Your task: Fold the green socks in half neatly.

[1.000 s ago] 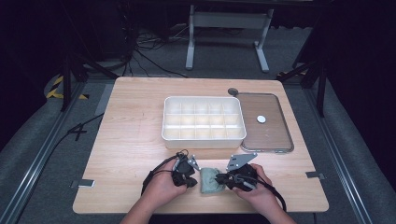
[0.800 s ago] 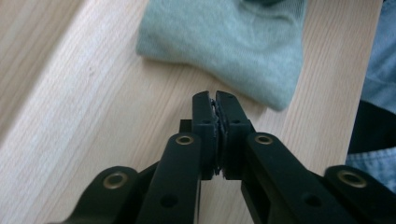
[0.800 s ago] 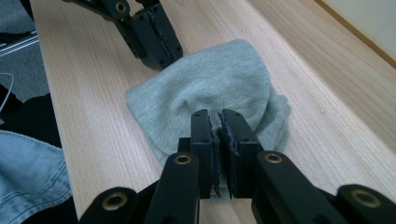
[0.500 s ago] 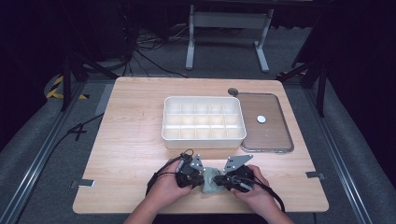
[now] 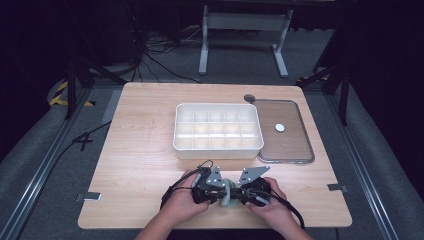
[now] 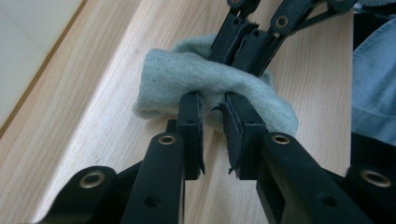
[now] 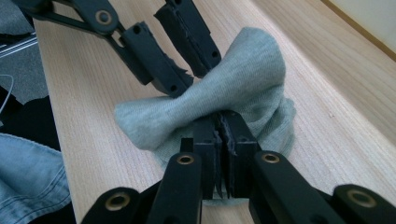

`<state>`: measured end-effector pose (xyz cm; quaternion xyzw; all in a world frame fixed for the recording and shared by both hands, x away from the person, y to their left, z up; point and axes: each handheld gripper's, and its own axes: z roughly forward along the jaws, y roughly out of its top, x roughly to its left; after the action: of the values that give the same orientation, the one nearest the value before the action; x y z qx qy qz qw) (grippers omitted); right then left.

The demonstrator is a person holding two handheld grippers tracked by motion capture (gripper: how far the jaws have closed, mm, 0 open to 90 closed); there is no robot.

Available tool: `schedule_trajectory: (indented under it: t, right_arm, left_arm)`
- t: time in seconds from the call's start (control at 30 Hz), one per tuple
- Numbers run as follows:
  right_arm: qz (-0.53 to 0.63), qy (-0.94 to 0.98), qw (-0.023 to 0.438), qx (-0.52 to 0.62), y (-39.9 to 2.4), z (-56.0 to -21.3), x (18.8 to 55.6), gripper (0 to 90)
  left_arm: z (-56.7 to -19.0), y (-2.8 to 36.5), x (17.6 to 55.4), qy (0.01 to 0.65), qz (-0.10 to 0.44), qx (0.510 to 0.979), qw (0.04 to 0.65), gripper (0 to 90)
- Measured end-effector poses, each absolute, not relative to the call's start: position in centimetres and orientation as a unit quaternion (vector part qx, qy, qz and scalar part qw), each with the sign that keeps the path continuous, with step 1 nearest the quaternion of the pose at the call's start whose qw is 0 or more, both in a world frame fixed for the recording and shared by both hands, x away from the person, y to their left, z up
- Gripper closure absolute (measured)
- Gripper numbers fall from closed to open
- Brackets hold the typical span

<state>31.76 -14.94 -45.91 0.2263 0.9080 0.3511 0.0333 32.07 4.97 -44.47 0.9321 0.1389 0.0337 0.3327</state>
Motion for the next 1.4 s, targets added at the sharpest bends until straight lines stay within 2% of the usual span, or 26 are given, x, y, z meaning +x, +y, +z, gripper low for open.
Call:
schedule_trajectory:
  t: [0.23,0.4,0.6,0.73,1.1,1.4]
  right_arm:
    - [0.356,0.905,0.022,0.231,-15.2,-46.1,32.0,84.8]
    - [0.352,0.908,0.024,0.227,-15.6,-45.1,31.8,81.1]
    - [0.381,0.889,0.050,0.249,-18.9,-43.0,32.7,81.4]
    - [0.344,0.897,0.051,0.273,-20.6,-43.5,33.4,85.7]
    - [0.318,0.922,0.021,0.218,-17.0,-44.9,32.1,87.7]
    - [0.331,0.916,0.007,0.228,-16.5,-45.6,32.0,88.0]
  left_arm:
    - [-44.5,4.9,32.1,0.136,0.033,0.930,0.339,72.3]
    - [-44.7,5.1,32.1,0.145,0.036,0.931,0.333,70.3]
    - [-45.0,4.8,32.2,0.143,0.032,0.933,0.329,70.0]
    - [-45.0,4.8,32.2,0.142,0.031,0.934,0.327,69.9]
    - [-44.9,4.5,32.0,0.137,0.037,0.932,0.332,69.0]
    - [-44.9,3.5,31.7,0.117,0.043,0.931,0.343,65.1]
